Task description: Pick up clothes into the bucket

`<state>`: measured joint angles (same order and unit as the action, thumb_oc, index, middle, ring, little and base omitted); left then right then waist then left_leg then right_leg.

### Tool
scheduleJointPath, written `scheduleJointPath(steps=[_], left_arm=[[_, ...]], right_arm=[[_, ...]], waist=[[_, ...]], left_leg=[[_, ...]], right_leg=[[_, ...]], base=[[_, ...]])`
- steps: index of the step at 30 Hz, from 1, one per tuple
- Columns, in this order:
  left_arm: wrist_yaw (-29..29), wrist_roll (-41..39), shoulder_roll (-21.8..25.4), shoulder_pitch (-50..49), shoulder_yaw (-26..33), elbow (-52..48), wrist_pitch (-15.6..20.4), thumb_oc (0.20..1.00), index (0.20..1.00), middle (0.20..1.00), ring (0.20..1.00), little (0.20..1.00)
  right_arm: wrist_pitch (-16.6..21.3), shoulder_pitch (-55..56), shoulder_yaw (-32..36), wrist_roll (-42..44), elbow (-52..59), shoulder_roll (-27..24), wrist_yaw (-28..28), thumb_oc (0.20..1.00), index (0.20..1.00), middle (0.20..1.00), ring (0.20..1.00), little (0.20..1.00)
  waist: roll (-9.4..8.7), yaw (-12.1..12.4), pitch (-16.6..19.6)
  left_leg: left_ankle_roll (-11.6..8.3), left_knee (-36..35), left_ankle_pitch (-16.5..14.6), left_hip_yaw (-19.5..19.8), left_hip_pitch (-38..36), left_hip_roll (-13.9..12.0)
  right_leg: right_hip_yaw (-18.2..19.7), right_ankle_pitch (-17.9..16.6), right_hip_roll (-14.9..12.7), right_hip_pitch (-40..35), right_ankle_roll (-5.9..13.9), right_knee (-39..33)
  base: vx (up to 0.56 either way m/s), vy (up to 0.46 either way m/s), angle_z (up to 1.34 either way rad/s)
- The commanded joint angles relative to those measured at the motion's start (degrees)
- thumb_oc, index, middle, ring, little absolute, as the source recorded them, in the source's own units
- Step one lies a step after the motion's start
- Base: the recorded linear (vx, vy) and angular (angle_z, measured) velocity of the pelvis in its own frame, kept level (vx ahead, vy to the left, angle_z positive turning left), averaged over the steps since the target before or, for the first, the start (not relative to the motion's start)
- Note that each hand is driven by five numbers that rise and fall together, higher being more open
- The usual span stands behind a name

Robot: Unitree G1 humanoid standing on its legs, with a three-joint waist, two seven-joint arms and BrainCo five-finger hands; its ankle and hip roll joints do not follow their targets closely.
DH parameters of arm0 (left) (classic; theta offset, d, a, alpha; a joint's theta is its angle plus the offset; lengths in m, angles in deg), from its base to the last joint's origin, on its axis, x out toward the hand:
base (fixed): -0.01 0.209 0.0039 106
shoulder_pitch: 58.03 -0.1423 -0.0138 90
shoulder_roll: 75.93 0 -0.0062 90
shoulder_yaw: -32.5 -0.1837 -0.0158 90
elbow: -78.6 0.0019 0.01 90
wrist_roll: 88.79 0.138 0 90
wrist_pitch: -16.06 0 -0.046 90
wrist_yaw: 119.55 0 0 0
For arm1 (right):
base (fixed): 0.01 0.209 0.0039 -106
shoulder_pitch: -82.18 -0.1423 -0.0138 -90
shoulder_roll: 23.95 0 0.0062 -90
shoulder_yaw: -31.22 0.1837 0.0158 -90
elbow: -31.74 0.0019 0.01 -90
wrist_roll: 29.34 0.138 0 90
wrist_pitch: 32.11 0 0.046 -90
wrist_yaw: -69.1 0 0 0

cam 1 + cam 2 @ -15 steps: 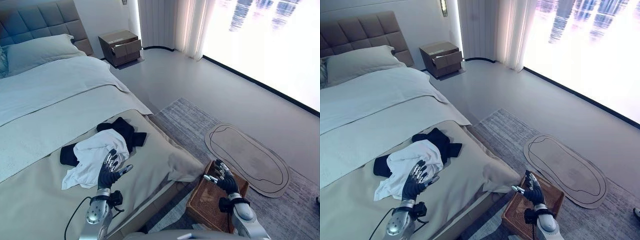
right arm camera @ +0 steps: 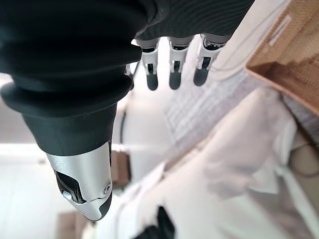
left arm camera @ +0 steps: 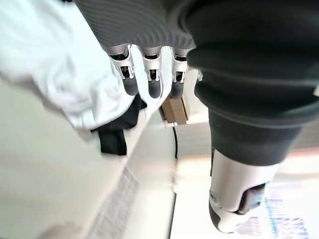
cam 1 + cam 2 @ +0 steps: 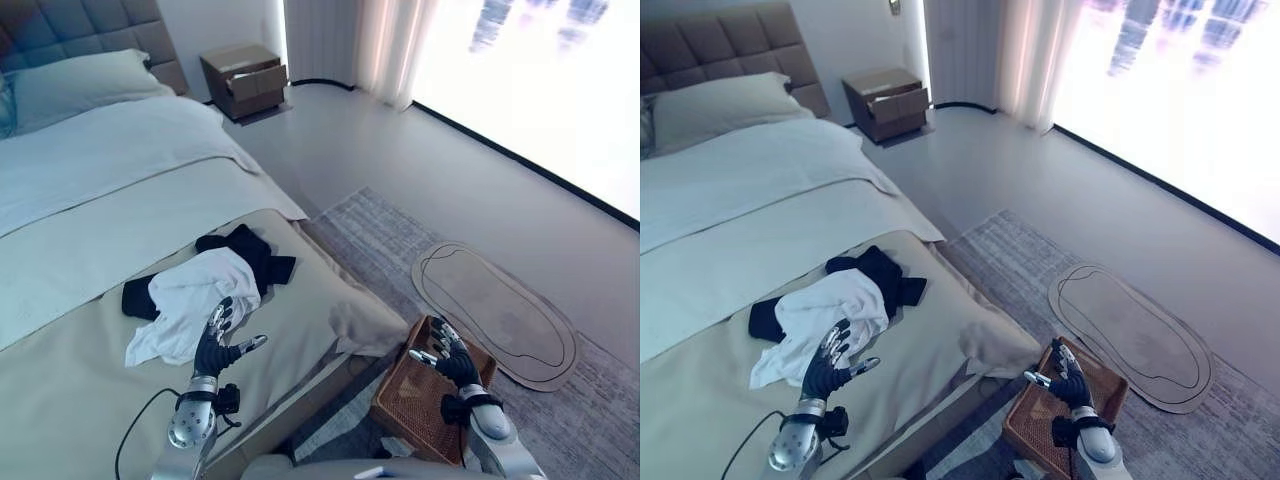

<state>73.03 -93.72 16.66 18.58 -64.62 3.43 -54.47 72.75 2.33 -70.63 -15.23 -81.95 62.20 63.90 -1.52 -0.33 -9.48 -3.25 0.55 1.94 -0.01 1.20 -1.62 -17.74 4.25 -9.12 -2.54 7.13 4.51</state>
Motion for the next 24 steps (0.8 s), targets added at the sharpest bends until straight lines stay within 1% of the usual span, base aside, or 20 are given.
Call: scheduleJointPath(steps=[1,2,3,4,7,8,9,11,12,13,14,19,21,22,24], left_arm=[[7.05,7.99,4.77,4.32,4.4,-2.0,3.41,1.0,1.0,1.0,1.0,1.0],[8.64,8.62,5.21,6.05,4.65,-1.16,3.35,1.0,1.0,1.0,1.0,1.0],[8.65,8.63,5.21,6.08,4.65,-1.13,3.36,1.0,1.0,1.0,1.0,1.0],[11.56,9.69,5.93,8.55,5.68,-1.24,3.06,1.0,1.0,1.0,1.0,1.0],[16.15,11.85,7.2,12.44,6.47,0.47,2.74,1.0,1.0,1.0,1.0,1.0],[16.24,11.91,7.19,12.61,6.45,0.58,2.76,1.0,1.0,1.0,1.0,1.0],[18.4,12.48,7.48,14.3,7.26,0.59,2.26,1.0,1.0,1.0,1.0,1.0],[21.0,13.3,7.82,16.07,8.02,0.87,1.91,1.0,1.0,1.0,1.0,1.0],[22.41,13.82,8.09,17.11,8.48,0.85,1.44,1.0,1.0,1.0,1.0,1.0],[23.34,14.23,8.3,18.13,8.78,0.81,1.16,1.0,1.0,1.0,1.0,1.0],[24.8,14.54,8.66,19.44,8.96,1.38,0.96,1.0,1.0,1.0,1.0,1.0],[29.7,17.06,10.74,24.65,10.88,1.39,-1.37,1.0,1.0,1.0,1.0,1.0],[31.19,18.1,12.24,27.19,11.29,2.24,-2.67,1.0,1.0,1.0,1.0,1.0],[31.2,18.1,12.24,27.2,11.29,2.25,-2.66,1.0,1.0,1.0,1.0,1.0],[33.13,19.13,14.54,30.51,11.59,4.1,-4.16,1.0,1.0,1.0,1.0,1.0]], right_arm=[[4.09,-4.61,-0.74,-0.35,5.95,0.18,0.1,1.0,1.0,1.0,1.0,1.0],[4.25,-5.9,-1.12,0.03,5.7,0.1,0.0,1.0,1.0,1.0,1.0,1.0],[4.25,-5.92,-1.12,0.03,5.68,0.1,0.0,1.0,1.0,1.0,1.0,1.0],[4.41,-7.93,-1.82,0.83,6.33,-0.21,-0.34,1.0,1.0,1.0,1.0,1.0],[4.77,-11.09,-3.16,2.09,6.0,-0.75,-0.78,1.0,1.0,1.0,1.0,1.0],[4.78,-11.23,-3.14,2.11,5.93,-0.75,-0.78,1.0,1.0,1.0,1.0,1.0],[4.86,-12.1,-3.46,2.49,6.4,-1.0,-0.92,1.0,1.0,1.0,1.0,1.0],[5.01,-13.39,-4.02,2.89,6.24,-0.96,-1.34,1.0,1.0,1.0,1.0,1.0],[5.1,-14.2,-4.17,3.15,6.38,-0.98,-1.57,1.0,1.0,1.0,1.0,1.0],[5.21,-14.71,-4.4,3.31,6.52,-1.11,-1.73,1.0,1.0,1.0,1.0,1.0],[5.38,-15.59,-4.68,3.5,6.67,-1.28,-2.03,1.0,1.0,1.0,1.0,1.0],[5.65,-17.76,-4.55,3.57,8.35,-2.29,-3.02,1.0,1.0,1.0,1.0,1.0],[5.91,-18.35,-4.13,3.83,9.29,-2.76,-3.25,1.0,1.0,1.0,1.0,1.0],[5.91,-18.35,-4.13,3.83,9.29,-2.76,-3.25,1.0,1.0,1.0,1.0,1.0],[6.11,-19.1,-3.56,3.48,9.52,-3.45,-4.0,1.0,1.0,1.0,1.0,1.0]], waist=[[-4.42,1.74,-4.2],[-4.57,1.83,-5.4],[-4.58,1.83,-5.36],[-4.9,2.06,-8.03],[-5.39,2.22,-10.61],[-5.39,2.19,-10.46],[-5.59,2.24,-11.55],[-5.84,2.3,-12.63],[-5.79,2.3,-13.04],[-5.96,2.25,-13.6],[-5.96,2.24,-14.02],[-6.26,1.77,-15.59],[-6.37,1.26,-16.13],[-6.37,1.26,-16.09],[-6.36,0.54,-16.75]], left_leg=[[1.15,10.96,-6.23,-0.64,6.31,0.09],[1.23,12.07,-6.27,-0.5,7.82,0.26],[1.24,12.13,-6.29,-0.51,7.92,0.26],[1.15,14.81,-6.37,-0.36,11.67,0.06],[1.16,20.1,-7.13,-0.05,18.2,0.25],[1.18,20.48,-7.27,-0.05,18.7,0.26],[1.24,22.9,-7.69,0.25,21.94,0.31],[1.28,25.56,-8.2,0.81,25.64,0.5],[1.26,27.85,-9.1,1.31,28.17,0.37],[1.27,28.35,-8.67,1.6,29.55,0.64],[1.23,30.18,-9.27,2.08,31.76,0.62],[1.37,33.97,-9.34,3.26,39.26,0.92],[1.42,35.11,-9.43,3.77,41.46,0.85],[1.42,35.13,-9.43,3.77,41.51,0.86],[1.48,35.81,-9.31,3.96,43.79,0.8]], right_leg=[[3.55,-7.46,-7.26,5.99,3.98,2.75],[3.85,-7.56,-7.66,7.81,3.92,3.78],[3.88,-7.54,-7.66,7.9,3.92,3.83],[4.01,-7.64,-8.74,11.46,3.82,5.85],[4.72,-6.97,-9.5,17.59,3.33,10.01],[4.79,-6.85,-9.53,18.06,3.33,10.32],[4.94,-6.2,-9.72,20.93,3.06,12.55],[4.85,-5.38,-9.92,24.06,2.8,15.23],[5.13,-4.5,-9.82,26.17,2.68,17.24],[5.09,-4.72,-9.85,27.43,2.56,17.69],[5.23,-3.98,-9.77,29.39,2.4,19.33],[5.13,-2.77,-9.43,36.22,1.82,23.46],[5.28,-2.42,-9.36,38.71,1.67,24.9],[5.29,-2.42,-9.36,38.76,1.67,24.92],[5.16,-2.33,-9.2,41.15,1.74,26.02]], base=[[-0.19,0.071,0.06],[-0.12,0.042,0.07],[-0.23,0.059,0.08],[-0.23,0.051,0.05],[-0.2,0.057,0.08],[-0.15,0.047,0.14],[-0.14,0.026,0.05],[-0.15,0.01,0.12],[-0.11,-0.008,0.16],[-0.11,-0.019,0.2],[-0.1,-0.019,0.19],[-0.09,-0.019,0.16],[-0.04,-0.007,0.15],[-0.03,-0.004,0.11],[-0.05,0.002,0.05]])
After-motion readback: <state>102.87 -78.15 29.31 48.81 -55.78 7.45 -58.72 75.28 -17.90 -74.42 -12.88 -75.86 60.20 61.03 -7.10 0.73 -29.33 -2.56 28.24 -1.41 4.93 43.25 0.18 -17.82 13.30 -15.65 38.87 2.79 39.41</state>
